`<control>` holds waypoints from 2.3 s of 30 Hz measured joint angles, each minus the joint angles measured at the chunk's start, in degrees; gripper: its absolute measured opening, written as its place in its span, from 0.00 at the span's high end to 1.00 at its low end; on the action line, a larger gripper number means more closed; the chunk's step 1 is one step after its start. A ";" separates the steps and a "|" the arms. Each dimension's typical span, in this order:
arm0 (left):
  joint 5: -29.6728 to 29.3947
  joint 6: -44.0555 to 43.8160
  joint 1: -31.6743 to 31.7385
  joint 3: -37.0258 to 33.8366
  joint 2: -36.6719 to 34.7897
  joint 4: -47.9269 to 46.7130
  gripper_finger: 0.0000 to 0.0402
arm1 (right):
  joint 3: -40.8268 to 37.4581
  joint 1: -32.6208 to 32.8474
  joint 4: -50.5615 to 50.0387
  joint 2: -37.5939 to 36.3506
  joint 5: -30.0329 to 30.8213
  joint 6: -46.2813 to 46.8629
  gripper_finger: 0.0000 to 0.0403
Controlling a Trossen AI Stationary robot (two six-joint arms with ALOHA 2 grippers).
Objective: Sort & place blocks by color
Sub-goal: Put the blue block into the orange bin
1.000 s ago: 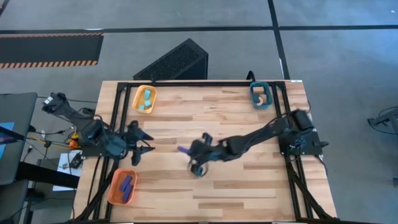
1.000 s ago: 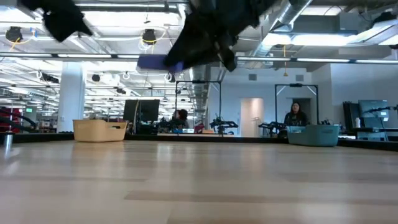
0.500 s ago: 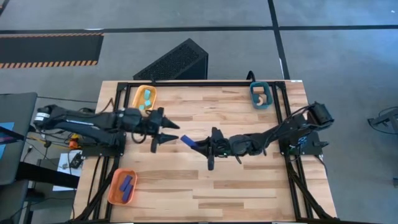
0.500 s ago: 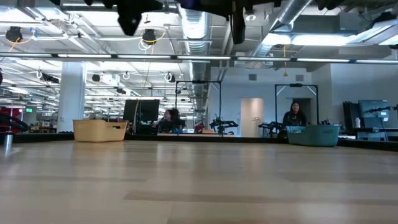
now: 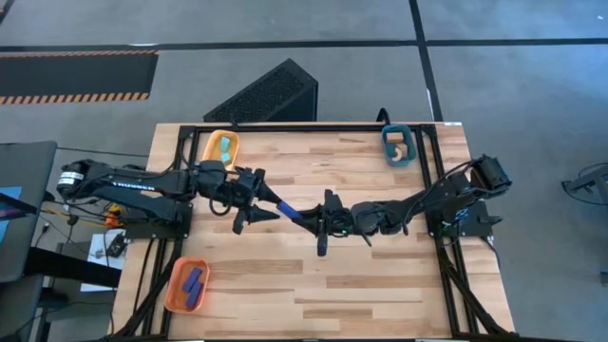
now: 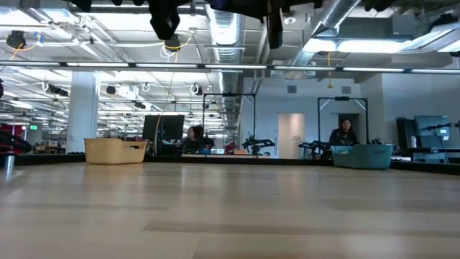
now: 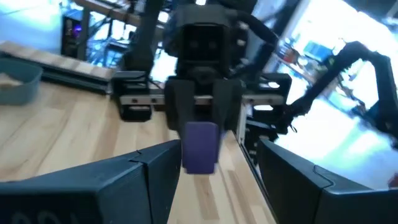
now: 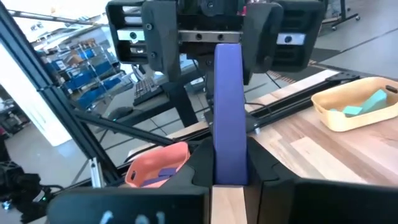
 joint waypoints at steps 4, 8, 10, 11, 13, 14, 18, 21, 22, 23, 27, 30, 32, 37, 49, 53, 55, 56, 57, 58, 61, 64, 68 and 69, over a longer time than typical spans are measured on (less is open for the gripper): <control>-1.66 -3.00 0.49 0.01 1.00 0.32 0.57 | 0.00 -0.01 -0.13 0.00 -0.02 -0.02 0.89; -1.33 -3.95 0.46 0.01 2.57 0.20 0.73 | 0.00 -0.30 -0.26 0.00 -0.41 -0.02 0.89; -0.76 -4.63 0.46 0.01 2.95 0.24 0.85 | 0.00 -0.36 -0.44 0.02 -0.69 0.01 0.89; -0.23 -4.72 0.46 0.01 2.88 -0.06 0.91 | 0.00 -0.38 -0.40 0.02 -0.90 0.42 0.88; -0.07 -5.10 0.47 0.10 2.62 -1.15 0.94 | 0.01 -0.46 -0.67 0.02 -0.95 2.13 0.85; -0.26 -5.21 0.46 0.10 2.11 -2.64 0.94 | 0.03 -0.55 -0.97 0.10 -1.26 2.82 0.83; -0.52 -5.52 -0.55 0.06 -1.57 -14.63 0.94 | 0.11 -1.08 -5.89 0.02 -0.39 7.29 0.68; 1.10 -5.02 -2.49 0.06 -4.76 -28.43 0.94 | 0.07 -1.87 -12.50 0.02 -0.26 14.81 0.57; 2.37 -5.24 -3.10 0.02 -5.83 -33.79 0.94 | 0.04 -2.24 -14.95 0.02 -0.25 17.78 0.54; 3.95 -5.62 -3.70 0.00 -6.79 -38.43 0.94 | 0.02 -2.46 -17.11 0.02 -0.24 20.94 0.52; 9.09 -9.64 -7.85 -0.04 -10.15 -55.72 0.94 | 0.00 -2.18 -21.98 0.36 -0.11 29.55 0.48; 7.67 -13.62 -13.36 -0.25 -13.24 -63.54 0.93 | -0.11 -0.46 -23.37 0.77 0.36 32.72 0.49; 7.43 -18.15 -17.31 -1.78 -15.96 -65.21 0.94 | 0.05 0.81 -22.70 1.37 2.51 34.30 0.51; 5.35 -31.05 -27.06 -6.15 -23.10 -64.88 0.94 | 0.08 4.31 -23.59 2.16 8.62 39.86 0.56; 4.20 -48.46 -41.55 -14.04 -28.07 -60.49 0.94 | -0.05 8.83 -24.50 5.55 11.75 49.86 0.61; 3.57 -50.83 -43.67 -15.56 -28.13 -59.18 0.94 | 0.02 8.70 -23.97 5.53 11.74 50.01 0.62; 2.84 -51.88 -44.73 -15.61 -28.09 -59.08 0.94 | 0.00 8.16 -24.12 5.53 11.69 50.03 0.62; 2.62 -52.25 -45.24 -15.61 -28.11 -58.66 0.94 | 0.00 7.87 -24.05 5.53 11.60 50.03 0.62; 2.09 -52.48 -45.76 -15.61 -28.11 -58.13 0.94 | 0.00 7.62 -23.84 5.53 11.52 50.03 0.62; 1.63 -52.84 -46.24 -15.61 -28.11 -57.64 0.94 | 0.02 7.38 -23.69 5.53 11.48 50.03 0.62; 0.73 -54.31 -48.02 -15.61 -27.93 -57.12 0.94 | 0.00 6.66 -23.64 5.53 10.32 50.03 0.62; -1.23 -55.16 -49.90 -15.65 -26.88 -56.95 0.94 | 0.00 6.48 -23.64 5.53 9.92 50.25 0.62; -2.96 -55.28 -51.95 -15.81 -24.20 -56.81 0.92 | 0.00 6.52 -24.83 5.53 9.71 51.21 0.62; -3.12 -55.34 -52.23 -15.81 -23.57 -56.75 0.90 | 0.00 6.52 -25.07 5.53 9.68 51.22 0.62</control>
